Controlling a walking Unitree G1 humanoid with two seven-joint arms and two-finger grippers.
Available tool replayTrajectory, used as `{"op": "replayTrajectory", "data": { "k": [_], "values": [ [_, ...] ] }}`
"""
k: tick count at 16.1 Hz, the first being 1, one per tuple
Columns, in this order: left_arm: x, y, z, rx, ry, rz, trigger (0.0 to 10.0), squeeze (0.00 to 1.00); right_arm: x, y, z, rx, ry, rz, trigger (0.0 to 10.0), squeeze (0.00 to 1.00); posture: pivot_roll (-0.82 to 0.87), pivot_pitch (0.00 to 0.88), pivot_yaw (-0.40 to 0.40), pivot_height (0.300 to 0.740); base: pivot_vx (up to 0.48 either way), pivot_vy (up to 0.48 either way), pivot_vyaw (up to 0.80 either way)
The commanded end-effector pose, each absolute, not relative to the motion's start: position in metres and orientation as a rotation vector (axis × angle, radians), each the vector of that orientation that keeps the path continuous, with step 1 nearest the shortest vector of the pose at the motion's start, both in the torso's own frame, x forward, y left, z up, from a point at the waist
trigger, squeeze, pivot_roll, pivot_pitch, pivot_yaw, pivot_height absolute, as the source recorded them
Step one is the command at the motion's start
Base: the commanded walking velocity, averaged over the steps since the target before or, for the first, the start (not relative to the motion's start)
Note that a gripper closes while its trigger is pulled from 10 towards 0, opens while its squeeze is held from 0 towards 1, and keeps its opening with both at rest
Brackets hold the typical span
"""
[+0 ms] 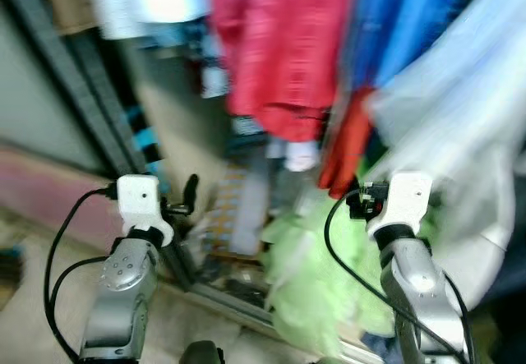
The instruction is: Clean up the room
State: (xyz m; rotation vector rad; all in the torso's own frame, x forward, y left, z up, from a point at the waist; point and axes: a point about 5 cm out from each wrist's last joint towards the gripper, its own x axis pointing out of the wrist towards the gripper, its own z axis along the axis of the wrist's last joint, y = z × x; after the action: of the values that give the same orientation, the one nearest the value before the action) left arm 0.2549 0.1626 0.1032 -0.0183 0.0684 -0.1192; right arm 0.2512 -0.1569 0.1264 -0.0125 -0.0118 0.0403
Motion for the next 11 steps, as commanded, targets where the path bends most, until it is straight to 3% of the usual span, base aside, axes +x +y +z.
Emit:
{"op": "replayTrajectory", "data": {
  "k": [1, 11],
  "values": [
    [0.2568, 0.1591, 0.1109, -0.005, 0.044, -0.138, 10.0, 0.00, 0.2527, -0.1503, 0.1295, 0.007, -0.027, 0.097, 10.0, 0.00, 0.00, 0.000, 0.011, 0.740, 0.000, 0.000, 0.80],
    [0.2608, 0.1538, 0.1203, -0.004, 0.008, -0.155, 10.0, 0.00, 0.2519, -0.1473, 0.1270, 0.053, 0.006, 0.166, 10.0, 0.00, 0.00, 0.000, -0.004, 0.740, 0.000, 0.000, 0.80]
  ]
}}
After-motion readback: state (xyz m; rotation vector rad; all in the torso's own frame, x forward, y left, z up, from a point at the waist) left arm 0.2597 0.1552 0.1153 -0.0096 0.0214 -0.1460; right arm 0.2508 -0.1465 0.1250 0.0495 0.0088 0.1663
